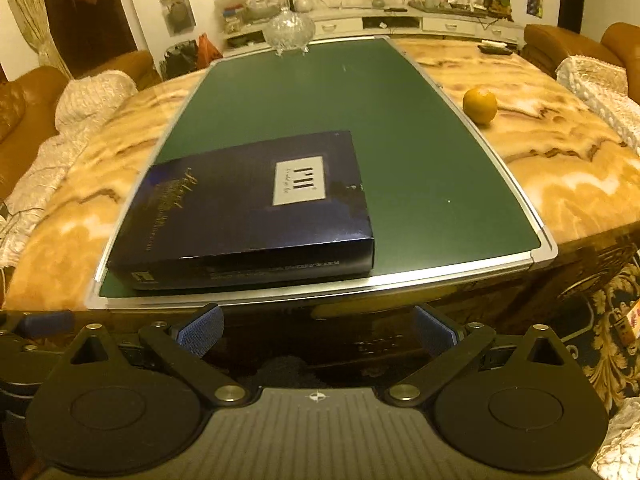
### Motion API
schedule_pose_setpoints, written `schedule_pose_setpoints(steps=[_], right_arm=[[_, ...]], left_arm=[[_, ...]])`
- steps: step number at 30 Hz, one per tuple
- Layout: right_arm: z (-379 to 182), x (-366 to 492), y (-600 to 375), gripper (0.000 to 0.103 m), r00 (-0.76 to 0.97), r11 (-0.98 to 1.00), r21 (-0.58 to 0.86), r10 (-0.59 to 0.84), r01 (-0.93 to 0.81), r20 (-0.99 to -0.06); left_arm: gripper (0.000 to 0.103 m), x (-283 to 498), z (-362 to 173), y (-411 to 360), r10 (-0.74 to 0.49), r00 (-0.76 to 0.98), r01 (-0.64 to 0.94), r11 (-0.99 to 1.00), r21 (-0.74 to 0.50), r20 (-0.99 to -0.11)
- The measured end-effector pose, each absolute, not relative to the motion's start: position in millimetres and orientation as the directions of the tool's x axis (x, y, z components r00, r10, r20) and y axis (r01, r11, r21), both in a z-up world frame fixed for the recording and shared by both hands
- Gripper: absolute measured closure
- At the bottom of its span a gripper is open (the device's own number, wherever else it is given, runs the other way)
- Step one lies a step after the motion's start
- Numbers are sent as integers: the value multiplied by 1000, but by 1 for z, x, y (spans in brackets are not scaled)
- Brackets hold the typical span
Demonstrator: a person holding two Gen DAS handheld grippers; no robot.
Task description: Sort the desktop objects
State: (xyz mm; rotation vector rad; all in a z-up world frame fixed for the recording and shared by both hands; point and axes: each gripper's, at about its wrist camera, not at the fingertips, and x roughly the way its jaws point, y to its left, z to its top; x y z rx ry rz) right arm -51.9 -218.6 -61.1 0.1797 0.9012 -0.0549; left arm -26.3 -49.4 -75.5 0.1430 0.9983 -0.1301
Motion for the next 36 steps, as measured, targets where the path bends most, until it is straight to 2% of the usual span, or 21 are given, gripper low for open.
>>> schedule_pose_setpoints(steps=[13,36], right_arm=[[-49,-65,-190,0,624,992,115,59,50,-779],[-55,-58,-176,0,595,995,99,75,8,-800]], left_arm=[[0,-45,-73,-30,-6,535,112,992,63,-845],[0,-47,-79,-32,-14,530,104,993,49,-848]])
